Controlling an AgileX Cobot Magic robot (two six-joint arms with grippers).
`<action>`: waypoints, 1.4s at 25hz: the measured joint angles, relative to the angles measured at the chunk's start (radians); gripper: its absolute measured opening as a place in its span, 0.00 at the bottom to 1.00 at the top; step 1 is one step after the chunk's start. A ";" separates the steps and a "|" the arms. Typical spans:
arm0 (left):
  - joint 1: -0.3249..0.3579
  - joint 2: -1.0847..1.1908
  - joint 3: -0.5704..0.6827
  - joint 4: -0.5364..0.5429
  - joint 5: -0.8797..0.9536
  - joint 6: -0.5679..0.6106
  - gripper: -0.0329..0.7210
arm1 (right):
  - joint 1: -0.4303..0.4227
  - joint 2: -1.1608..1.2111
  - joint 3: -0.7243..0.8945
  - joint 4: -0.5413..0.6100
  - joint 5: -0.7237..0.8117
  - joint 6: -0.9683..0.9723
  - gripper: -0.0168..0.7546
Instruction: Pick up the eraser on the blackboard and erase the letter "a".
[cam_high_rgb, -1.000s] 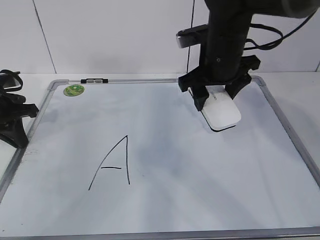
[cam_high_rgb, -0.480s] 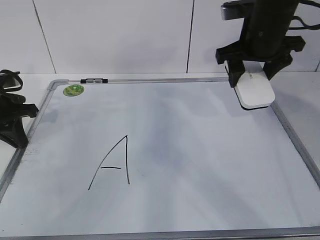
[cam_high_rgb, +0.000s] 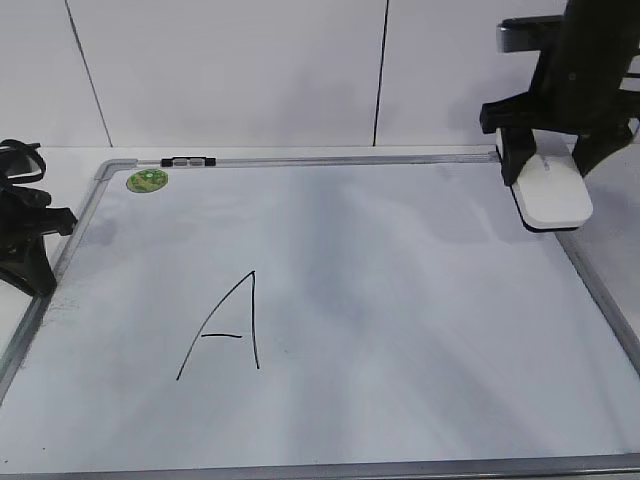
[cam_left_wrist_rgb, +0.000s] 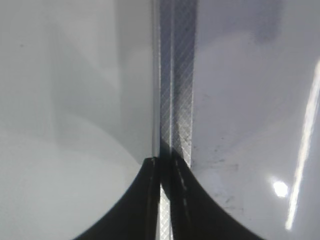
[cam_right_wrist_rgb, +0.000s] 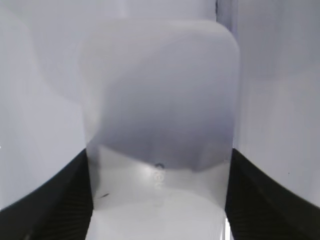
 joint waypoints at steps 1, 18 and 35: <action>0.000 0.000 0.000 0.000 0.000 0.000 0.07 | -0.011 0.000 0.011 0.006 0.000 -0.006 0.71; 0.000 0.000 0.000 0.000 -0.001 0.000 0.08 | -0.059 0.093 0.030 0.060 -0.002 -0.099 0.71; 0.000 0.000 0.000 0.000 -0.001 0.000 0.08 | -0.120 0.165 0.032 0.083 -0.009 -0.106 0.71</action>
